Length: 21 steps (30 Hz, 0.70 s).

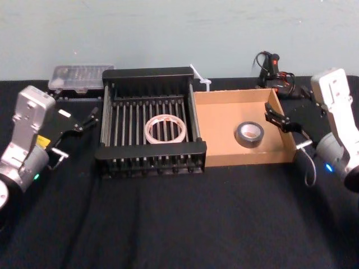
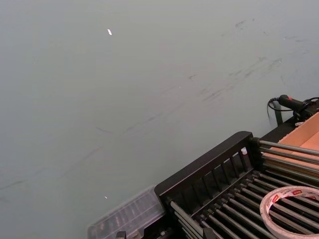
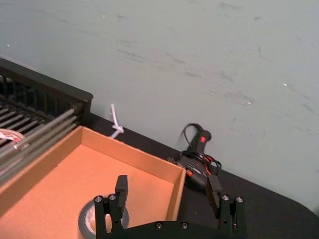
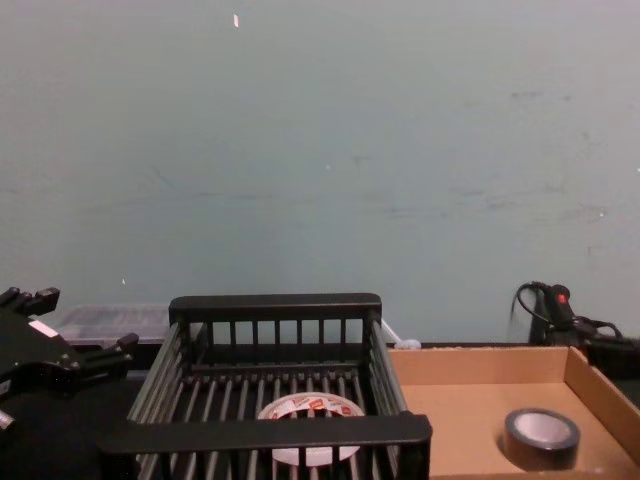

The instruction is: Pick up the white tape and place it into the black box , Pick up the silver tape and place it into the brown box.

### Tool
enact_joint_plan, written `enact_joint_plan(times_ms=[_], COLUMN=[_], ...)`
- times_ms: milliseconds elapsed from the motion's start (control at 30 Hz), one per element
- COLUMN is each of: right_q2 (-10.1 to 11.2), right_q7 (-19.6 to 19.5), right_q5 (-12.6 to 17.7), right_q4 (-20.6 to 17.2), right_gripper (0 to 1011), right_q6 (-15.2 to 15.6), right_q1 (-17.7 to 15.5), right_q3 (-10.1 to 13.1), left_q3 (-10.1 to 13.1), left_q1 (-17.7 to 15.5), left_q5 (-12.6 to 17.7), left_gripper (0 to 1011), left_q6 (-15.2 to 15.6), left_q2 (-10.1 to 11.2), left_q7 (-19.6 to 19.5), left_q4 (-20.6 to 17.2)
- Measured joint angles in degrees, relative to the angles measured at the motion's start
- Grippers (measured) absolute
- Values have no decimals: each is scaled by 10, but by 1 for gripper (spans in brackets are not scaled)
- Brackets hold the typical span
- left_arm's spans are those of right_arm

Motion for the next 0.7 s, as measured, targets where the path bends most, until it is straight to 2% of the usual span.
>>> enact_joint_plan(times_ms=[67,200,467,700], right_q2=[-3,-8,-21,-19], right_q7=[-9,-19,-28,-27], right_q5=[-7,-15,-17,-17], right_q4=[4,11,14,13], right_gripper=[1002,1002,1002,1002], right_q6=[-16,-28,-14,-14], right_q1=[-10,-25,-37,-36], right_q3=[4,12,30,28], left_q3=[0,0,0,0], left_q1=[0,0,0,0], left_q5=[0,0,0,0], left_gripper=[1001,1001,1001,1001], left_q6=[0,0,0,0], left_q2=[0,0,0,0], left_q7=[0,0,0,0], left_q4=[0,0,0,0])
